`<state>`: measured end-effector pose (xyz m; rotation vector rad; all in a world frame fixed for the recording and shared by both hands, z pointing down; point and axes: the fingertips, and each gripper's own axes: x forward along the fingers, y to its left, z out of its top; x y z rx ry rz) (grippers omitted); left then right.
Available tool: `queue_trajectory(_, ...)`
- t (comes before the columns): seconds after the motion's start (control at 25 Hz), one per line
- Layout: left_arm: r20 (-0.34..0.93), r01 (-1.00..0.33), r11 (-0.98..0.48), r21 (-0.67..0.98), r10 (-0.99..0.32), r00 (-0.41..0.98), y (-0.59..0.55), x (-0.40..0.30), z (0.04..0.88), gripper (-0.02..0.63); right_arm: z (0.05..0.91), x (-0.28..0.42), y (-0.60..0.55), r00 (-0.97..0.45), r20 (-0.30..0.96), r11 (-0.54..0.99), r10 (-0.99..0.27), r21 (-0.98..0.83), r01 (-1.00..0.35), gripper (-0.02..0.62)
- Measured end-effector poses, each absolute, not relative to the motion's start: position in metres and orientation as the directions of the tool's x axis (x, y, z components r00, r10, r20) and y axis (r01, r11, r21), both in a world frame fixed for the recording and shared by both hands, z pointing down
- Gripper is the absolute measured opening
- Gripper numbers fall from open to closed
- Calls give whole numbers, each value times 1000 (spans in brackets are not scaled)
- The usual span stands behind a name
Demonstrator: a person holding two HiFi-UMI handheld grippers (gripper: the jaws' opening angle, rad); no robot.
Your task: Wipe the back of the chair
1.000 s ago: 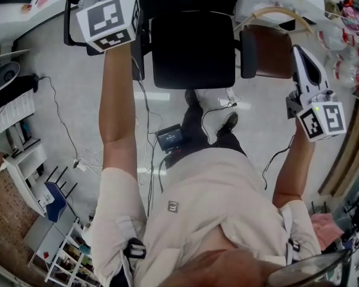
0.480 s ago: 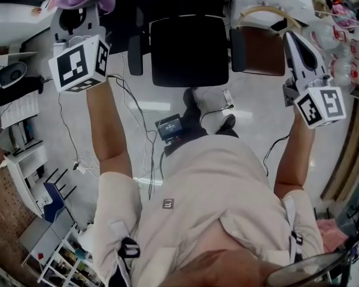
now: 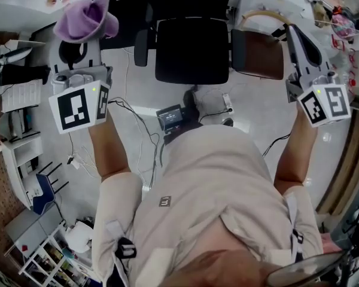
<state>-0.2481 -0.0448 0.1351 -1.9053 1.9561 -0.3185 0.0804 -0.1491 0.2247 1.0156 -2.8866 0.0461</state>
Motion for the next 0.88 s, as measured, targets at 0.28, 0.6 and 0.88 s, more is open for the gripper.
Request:
queue_trajectory(0.28,-130,-909,90,-407,-991,-40,39,-218,133,61,195,92,-102,-812,43,813,-583,19,-582,-5)
queue_trajectory(0.6,-105,-932,89,-352,-993,-56,86,-183,160,61,189,113,-56,-834,29,834,-550,69,-548,-8)
queue_trajectory(0.88,-108,-942,81,-325,-993,-48,92,-174,159,61,182,125,-49,-832,20,831,-555,63,-553,-8)
